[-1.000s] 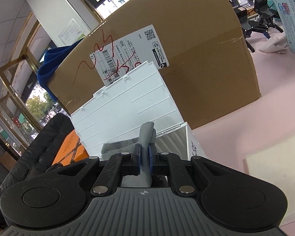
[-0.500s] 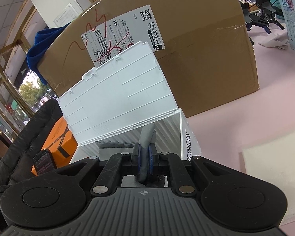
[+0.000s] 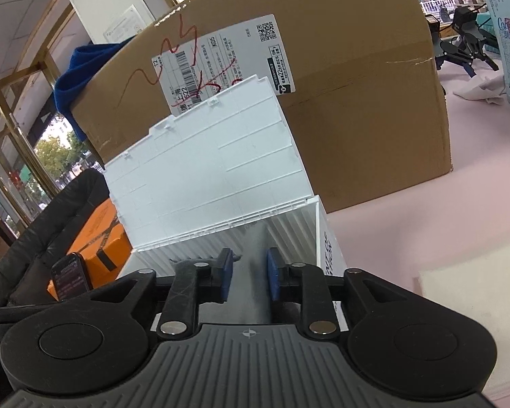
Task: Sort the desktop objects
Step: 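Lower the grey cloth into the white box and open both grippers, then withdraw both grippers from the box toward the white napkin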
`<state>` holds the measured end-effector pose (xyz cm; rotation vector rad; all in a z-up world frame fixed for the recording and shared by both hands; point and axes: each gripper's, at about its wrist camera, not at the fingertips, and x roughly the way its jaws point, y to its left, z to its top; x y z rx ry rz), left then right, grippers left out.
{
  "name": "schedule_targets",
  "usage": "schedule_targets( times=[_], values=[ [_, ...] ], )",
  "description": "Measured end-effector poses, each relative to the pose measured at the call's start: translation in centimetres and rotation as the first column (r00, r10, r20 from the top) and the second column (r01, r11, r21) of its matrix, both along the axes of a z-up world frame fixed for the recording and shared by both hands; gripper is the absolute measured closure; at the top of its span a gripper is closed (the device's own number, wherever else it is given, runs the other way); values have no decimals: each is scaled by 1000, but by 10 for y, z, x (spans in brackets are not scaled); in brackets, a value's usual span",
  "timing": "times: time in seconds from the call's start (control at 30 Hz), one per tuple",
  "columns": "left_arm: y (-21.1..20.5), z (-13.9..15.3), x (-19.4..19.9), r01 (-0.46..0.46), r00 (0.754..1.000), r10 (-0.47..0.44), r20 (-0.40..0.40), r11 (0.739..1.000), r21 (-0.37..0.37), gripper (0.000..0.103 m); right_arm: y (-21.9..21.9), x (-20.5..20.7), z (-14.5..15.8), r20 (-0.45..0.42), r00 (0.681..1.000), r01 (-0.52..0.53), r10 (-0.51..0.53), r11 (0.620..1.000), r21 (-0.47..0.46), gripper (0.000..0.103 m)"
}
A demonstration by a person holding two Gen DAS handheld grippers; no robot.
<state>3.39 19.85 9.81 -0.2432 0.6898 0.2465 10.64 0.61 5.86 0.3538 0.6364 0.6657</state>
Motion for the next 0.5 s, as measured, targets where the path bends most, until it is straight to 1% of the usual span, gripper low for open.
schedule_targets(
  times=[0.03,0.07,0.1,0.13,0.17,0.2,0.23,0.37,0.5],
  values=[
    [1,3,-2,-17,1000,17,23,1000,-2,23,-3,-1,2,6,1000,27,-27,1000,16,59],
    [3,5,-5,-26,998,26,48,1000,-9,21,-6,-2,4,17,999,44,-45,998,34,52],
    [5,8,-8,-33,997,34,73,999,-20,18,-10,-3,5,27,998,56,-58,997,56,42],
    [7,11,-11,-38,995,41,92,999,-32,18,-13,-2,6,28,998,52,-54,995,85,35],
    [8,12,-13,-44,993,48,105,998,-40,17,-15,-1,7,22,999,45,-47,993,112,31],
    [10,14,-14,-51,992,56,116,998,-45,14,-17,-1,8,15,999,34,-36,990,136,21],
    [10,15,-15,-54,990,60,126,997,-48,12,-16,-1,8,13,1000,23,-25,988,150,17],
    [8,14,-13,-73,987,79,139,996,-49,11,-14,-4,10,25,999,20,-24,988,155,15],
    [9,13,-13,-71,986,82,144,994,-77,10,-15,-5,11,28,999,27,-32,986,164,12]
  ],
)
